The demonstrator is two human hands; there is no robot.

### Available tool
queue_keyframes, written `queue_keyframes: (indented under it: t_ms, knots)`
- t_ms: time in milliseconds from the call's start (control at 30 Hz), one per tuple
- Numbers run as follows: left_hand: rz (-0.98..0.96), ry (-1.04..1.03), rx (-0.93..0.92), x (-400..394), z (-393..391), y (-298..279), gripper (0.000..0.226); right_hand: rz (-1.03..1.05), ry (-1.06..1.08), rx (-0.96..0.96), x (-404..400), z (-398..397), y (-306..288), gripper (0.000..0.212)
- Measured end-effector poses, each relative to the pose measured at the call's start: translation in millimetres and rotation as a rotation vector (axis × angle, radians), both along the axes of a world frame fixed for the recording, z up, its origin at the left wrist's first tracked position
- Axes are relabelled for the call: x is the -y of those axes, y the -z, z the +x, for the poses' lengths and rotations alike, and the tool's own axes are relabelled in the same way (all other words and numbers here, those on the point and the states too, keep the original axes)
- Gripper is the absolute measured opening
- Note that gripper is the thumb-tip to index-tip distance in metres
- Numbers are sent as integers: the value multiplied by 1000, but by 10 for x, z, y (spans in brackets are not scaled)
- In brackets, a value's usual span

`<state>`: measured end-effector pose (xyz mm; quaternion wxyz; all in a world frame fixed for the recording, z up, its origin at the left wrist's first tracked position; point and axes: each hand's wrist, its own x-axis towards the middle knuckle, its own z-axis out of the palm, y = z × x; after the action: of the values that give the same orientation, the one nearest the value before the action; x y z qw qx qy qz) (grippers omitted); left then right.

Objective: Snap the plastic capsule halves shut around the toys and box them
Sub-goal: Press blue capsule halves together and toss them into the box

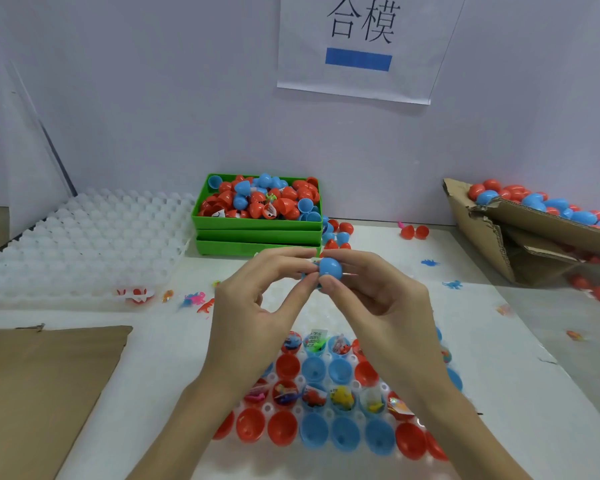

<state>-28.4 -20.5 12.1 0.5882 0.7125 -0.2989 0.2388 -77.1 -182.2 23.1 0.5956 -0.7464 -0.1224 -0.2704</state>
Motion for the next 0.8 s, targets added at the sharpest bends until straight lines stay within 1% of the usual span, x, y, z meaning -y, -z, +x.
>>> queue_keyframes:
  t_ms: [233,367,467,567,700,800]
  knots:
    - [36,95,-89,26,-10,-13,21,65,-6,-13,9,6,-3,29]
    - [68,91,-91,17,-22,-19,19,76,-2,-29,-2,-2,8,31]
    - [54,60,-93,10,-46,-28,22,96,-7,-29,-19,-9,8,31]
    - [8,24,-151,3,-52,-32,23,64,7,0,-48,-7,27,31]
    - [-121,132,-354,-40,-18,-77,19,-49,47,24,-54,5,48,32]
    - [-182,148,-403,-54,-23,-108,18,-87,59,21,-52,13,49,35]
